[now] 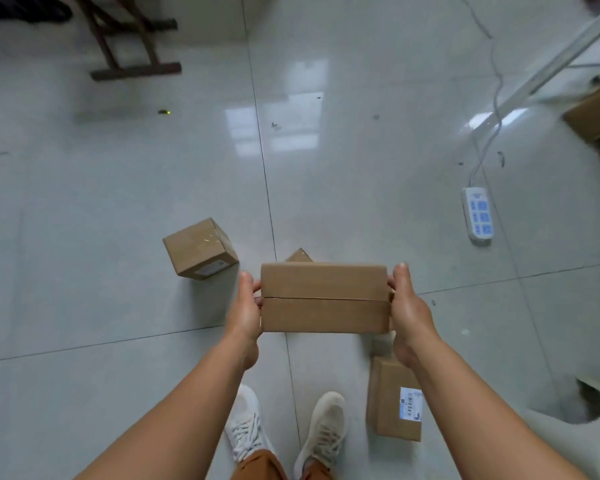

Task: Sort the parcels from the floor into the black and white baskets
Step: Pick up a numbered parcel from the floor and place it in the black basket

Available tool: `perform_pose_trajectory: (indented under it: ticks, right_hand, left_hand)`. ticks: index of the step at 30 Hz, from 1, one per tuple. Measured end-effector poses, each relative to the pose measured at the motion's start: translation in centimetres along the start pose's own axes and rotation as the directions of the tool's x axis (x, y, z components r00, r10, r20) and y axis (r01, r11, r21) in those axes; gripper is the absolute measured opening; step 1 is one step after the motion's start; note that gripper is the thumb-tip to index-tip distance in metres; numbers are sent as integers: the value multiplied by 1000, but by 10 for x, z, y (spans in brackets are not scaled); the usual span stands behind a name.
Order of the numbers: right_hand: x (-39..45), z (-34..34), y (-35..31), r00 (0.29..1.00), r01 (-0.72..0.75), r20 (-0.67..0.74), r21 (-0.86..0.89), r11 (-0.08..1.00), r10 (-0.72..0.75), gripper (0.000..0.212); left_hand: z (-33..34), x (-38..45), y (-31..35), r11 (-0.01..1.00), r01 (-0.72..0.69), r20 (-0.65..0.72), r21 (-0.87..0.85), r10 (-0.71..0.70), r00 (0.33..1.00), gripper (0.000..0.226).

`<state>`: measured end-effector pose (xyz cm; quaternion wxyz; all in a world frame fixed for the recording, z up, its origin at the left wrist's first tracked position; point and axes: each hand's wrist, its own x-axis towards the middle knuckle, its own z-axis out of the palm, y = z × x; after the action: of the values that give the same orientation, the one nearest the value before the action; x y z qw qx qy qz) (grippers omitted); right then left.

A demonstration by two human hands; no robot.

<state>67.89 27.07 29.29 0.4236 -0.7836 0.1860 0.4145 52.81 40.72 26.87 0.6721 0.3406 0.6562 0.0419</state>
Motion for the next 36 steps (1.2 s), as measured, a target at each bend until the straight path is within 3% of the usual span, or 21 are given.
perform_pose_trajectory:
  ticks: [6, 14, 17, 20, 24, 27, 31, 36]
  right_hand:
    - [-80, -2, -55, 999, 39, 19, 99, 994, -41, 65]
    - [-156, 0, -97, 973, 215, 91, -6, 977, -214, 19]
    - [-183, 7, -109, 958, 250, 157, -40, 967, -241, 22]
    - [-214, 21, -120, 933, 301, 219, -43, 953, -285, 28]
    - [-265, 42, -134, 887, 371, 298, -9, 928, -352, 25]
    - [-300, 60, -135, 833, 438, 373, 7, 899, -409, 21]
    - [-342, 91, -121, 768, 493, 461, 17, 870, -444, 31]
    - [-405, 133, -80, 663, 590, 589, -30, 807, -463, 41]
  left_hand:
    - [-32, -69, 69, 993, -85, -33, -77, 83, 996, 49]
    - [-68, -149, 122, 977, -210, -24, -37, 209, 978, 29]
    - [-87, -179, 128, 967, -246, -103, -60, 239, 965, 44]
    - [-107, -209, 131, 944, -302, -220, -132, 269, 938, 34]
    - [-140, -246, 130, 906, -337, -360, -256, 234, 903, 45]
    - [-167, -270, 126, 866, -386, -468, -318, 211, 858, 46]
    - [-209, -308, 114, 800, -480, -594, -360, 200, 779, 42]
    - [-270, -356, 74, 699, -621, -744, -354, 191, 640, 41]
